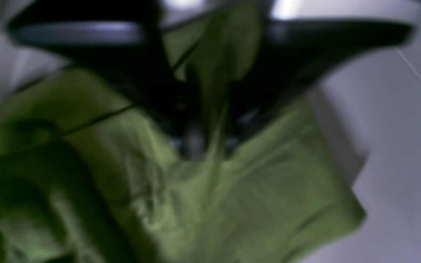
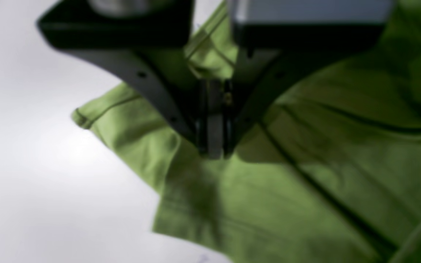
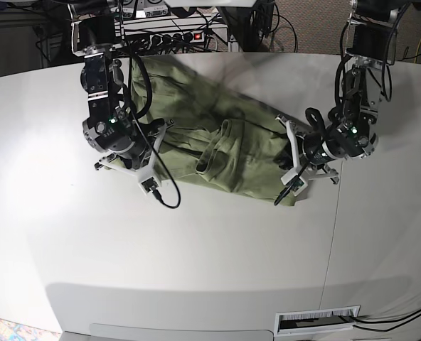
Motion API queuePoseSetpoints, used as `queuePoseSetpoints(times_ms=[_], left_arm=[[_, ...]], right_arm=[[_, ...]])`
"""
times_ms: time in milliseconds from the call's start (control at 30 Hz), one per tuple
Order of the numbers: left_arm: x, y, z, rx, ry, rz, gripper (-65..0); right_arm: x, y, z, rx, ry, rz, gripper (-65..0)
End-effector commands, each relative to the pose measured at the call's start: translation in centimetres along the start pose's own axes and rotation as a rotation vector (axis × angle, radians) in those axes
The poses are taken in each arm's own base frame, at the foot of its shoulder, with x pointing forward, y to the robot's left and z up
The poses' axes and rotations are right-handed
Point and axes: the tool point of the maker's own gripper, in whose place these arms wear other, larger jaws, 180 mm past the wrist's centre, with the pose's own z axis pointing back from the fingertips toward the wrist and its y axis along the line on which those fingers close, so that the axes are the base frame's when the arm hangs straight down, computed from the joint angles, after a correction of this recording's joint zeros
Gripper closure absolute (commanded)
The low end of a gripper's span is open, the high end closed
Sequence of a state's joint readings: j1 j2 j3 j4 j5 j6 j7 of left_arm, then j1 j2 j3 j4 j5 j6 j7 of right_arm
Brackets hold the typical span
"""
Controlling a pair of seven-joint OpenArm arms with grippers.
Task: Fold the T-shirt properly
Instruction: 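Fold the strip end held by the right gripper toward the left gripper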
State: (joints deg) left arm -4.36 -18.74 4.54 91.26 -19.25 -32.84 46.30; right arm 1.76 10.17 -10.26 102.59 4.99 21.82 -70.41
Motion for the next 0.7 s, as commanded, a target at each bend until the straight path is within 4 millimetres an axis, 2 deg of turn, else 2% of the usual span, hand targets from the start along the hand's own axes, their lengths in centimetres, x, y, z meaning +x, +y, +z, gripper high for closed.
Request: queuePoseSetpoints(times_ms=[0,133,267,433,467,667], left_arm=[[1.2,0.7,0.3,0.017,-0.037,-0.013,0.0],[0.0,1.4,0.0,0.045,0.009,-0.027,0.0],[-0.9,1.4,-0.4,0.035,0.029,-0.005,0.0],[-2.3,1.4,-0.9,0.026,0.063,0.022,0.0],[-2.4,1.4,-0.9,0.025,0.064,0.022,0.0],[-1.8,1.4,-0.9,0.021,0.030,0.026,0.0]], right_arm=[[1.3,-0.7,0.7,-0.020,-0.049,0.001,0.0],[0.9,-1.7,1.7,-0.042,-0.083,-0.047,0.0],[-0.3,-2.0,2.9,0.021,-0.124,-0.147,0.0],[-4.2,-2.3,3.2,0.063,-0.085,-0.281,-22.9],[-5.0,-2.2,3.3,0.064,-0.072,-0.294,-25.7],[-7.0,0.2,3.4,0.148,-0.061,-0.341,-26.5]])
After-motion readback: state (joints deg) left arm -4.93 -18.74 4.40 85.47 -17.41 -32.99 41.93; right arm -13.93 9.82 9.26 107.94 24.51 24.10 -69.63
